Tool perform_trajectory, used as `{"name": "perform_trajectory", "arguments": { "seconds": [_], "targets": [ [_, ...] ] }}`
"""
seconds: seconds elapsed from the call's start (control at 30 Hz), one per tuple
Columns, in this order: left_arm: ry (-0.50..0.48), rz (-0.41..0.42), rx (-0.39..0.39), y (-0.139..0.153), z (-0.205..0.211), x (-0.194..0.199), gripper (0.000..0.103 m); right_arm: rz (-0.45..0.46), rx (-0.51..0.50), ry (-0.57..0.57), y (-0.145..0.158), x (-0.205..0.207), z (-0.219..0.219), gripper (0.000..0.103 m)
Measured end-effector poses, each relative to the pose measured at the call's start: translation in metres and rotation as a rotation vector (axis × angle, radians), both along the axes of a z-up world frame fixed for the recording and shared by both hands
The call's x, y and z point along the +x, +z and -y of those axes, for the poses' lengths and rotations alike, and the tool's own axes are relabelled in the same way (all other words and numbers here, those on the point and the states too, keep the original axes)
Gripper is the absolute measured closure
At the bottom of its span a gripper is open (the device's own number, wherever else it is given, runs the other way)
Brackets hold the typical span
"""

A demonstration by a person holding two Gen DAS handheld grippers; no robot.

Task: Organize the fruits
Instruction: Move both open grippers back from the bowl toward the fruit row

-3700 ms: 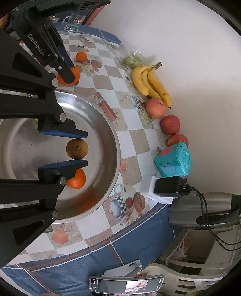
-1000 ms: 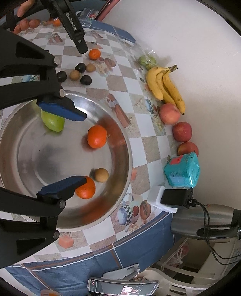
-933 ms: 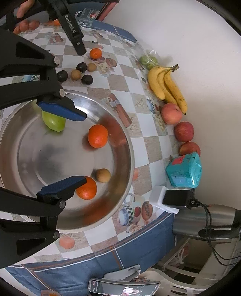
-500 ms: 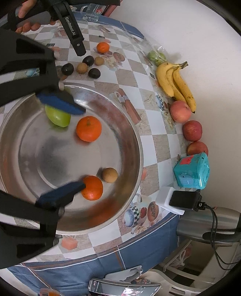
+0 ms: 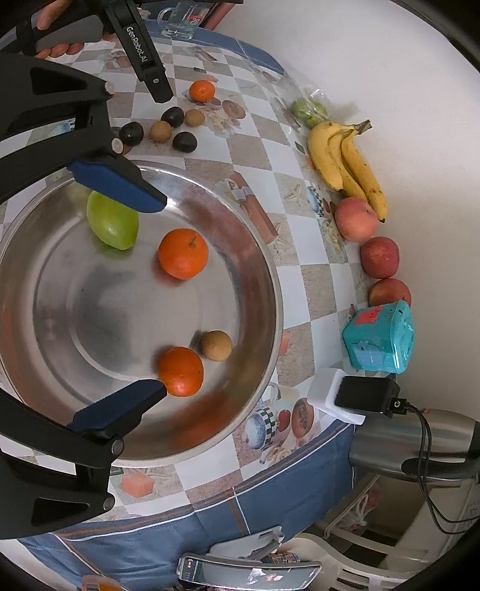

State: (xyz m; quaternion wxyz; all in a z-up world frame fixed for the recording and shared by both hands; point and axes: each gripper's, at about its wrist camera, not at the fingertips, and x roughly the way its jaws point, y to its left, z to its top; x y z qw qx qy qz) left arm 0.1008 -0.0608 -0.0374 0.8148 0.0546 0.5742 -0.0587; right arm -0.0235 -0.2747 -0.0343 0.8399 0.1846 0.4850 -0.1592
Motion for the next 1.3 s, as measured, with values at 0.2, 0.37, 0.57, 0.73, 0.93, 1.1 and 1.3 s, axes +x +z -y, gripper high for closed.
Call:
{"name": "perform_trajectory", "arguments": {
  "seconds": [0.2, 0.37, 0.57, 0.73, 0.93, 1.1, 1.3],
  "targets": [
    [-0.037, 0.001, 0.043, -0.005, 0.006, 0.005, 0.000, 0.030, 0.015, 0.012, 0.006, 0.003, -0.007, 0.011],
    [-0.011, 0.001, 0.024, -0.003, 0.004, 0.015, 0.000, 0.063, 0.041, 0.016, 0.012, 0.009, -0.010, 0.011],
    [-0.004, 0.021, -0.009, 0.007, 0.004, 0.024, 0.000, 0.035, 0.007, 0.045, 0.011, 0.019, -0.018, 0.011],
    [-0.013, 0.015, -0.032, 0.008, -0.002, 0.028, 0.000, 0.014, -0.002, 0.065, 0.010, 0.030, -0.028, 0.011],
    [0.059, 0.003, -0.040, 0.007, -0.029, 0.031, 0.000, -0.010, -0.021, 0.118, 0.012, 0.040, -0.053, 0.011],
    [0.086, -0.001, -0.038, 0.006, -0.050, 0.029, 0.000, -0.006, 0.009, 0.147, 0.013, 0.047, -0.073, 0.011],
    [0.134, -0.012, -0.064, 0.009, -0.069, 0.029, 0.000, -0.014, 0.038, 0.193, 0.009, 0.054, -0.096, 0.011]
  ]
}}
